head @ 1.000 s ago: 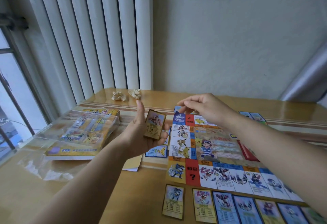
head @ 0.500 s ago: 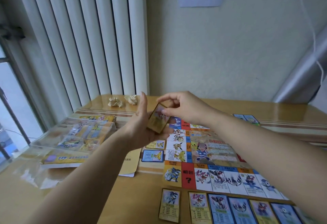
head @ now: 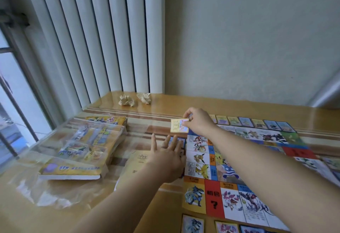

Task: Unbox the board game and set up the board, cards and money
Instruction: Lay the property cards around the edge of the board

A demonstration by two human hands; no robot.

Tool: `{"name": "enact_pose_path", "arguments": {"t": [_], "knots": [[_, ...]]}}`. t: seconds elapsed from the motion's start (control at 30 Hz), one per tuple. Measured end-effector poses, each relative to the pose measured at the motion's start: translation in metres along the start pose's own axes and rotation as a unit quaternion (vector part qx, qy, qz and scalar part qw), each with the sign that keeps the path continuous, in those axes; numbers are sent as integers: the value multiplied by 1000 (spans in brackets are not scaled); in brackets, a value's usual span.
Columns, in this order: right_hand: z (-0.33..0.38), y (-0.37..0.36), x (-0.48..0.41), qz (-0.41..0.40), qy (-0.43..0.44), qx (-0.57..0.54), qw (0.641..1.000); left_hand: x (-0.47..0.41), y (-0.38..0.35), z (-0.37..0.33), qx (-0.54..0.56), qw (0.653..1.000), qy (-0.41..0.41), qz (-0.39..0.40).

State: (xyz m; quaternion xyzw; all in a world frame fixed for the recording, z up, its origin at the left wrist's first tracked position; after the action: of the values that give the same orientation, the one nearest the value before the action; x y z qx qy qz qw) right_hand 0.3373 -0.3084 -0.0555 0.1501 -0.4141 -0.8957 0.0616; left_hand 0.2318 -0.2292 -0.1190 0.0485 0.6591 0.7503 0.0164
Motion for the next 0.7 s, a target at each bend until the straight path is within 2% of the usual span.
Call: {"name": "enact_pose_path", "arguments": {"t": [0.2, 0.4, 0.7], "knots": [[-13, -24, -14, 26, 0, 69, 997, -1, -9, 2, 30, 999, 11, -3], [-16, -30, -16, -2, 35, 152, 988, 4, -11, 1, 32, 999, 12, 1], [-16, -34, -11, 1, 50, 202, 978, 5, -12, 1, 38, 999, 14, -2]]}}
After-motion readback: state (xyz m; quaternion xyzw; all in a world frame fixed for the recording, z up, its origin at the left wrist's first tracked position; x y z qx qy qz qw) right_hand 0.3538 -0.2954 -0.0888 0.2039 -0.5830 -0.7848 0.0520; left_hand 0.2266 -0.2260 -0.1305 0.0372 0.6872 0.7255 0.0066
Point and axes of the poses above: each hand's wrist, its own x-axis away from the middle knuckle, its own y-axis out of the back of the hand, z = x × y, the point moved 7 cm from there along -x, towards the middle knuckle, and after that the axes turned 8 degrees about -z, right-handed, at the moved point
